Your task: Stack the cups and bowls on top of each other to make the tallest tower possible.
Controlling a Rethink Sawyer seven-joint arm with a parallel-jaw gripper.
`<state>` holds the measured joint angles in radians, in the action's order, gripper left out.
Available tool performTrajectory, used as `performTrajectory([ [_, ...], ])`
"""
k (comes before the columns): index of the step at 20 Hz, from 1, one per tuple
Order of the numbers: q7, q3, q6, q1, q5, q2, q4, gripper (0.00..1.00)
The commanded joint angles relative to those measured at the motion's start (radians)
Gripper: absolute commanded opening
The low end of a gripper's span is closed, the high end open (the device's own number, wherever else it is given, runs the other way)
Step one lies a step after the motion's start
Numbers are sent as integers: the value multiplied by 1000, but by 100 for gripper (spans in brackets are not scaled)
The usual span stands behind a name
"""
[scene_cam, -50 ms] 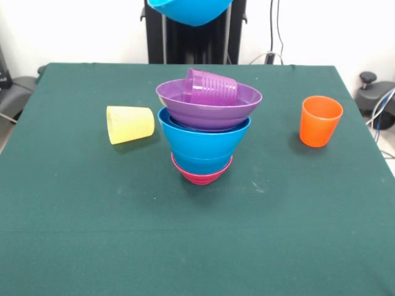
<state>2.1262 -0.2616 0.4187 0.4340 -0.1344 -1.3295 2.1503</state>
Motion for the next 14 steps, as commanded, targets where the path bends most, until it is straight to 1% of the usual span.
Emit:
performTrajectory([
  [1,-86,-61,-11,19,-108,144,-19,0],
  [4,-70,-53,-46,19,-142,185,-36,0],
  [7,-53,-38,-60,9,-172,211,-54,0],
  [10,-57,-40,-33,8,-187,220,-90,0],
  [14,-96,-71,10,37,-182,233,-138,0],
])
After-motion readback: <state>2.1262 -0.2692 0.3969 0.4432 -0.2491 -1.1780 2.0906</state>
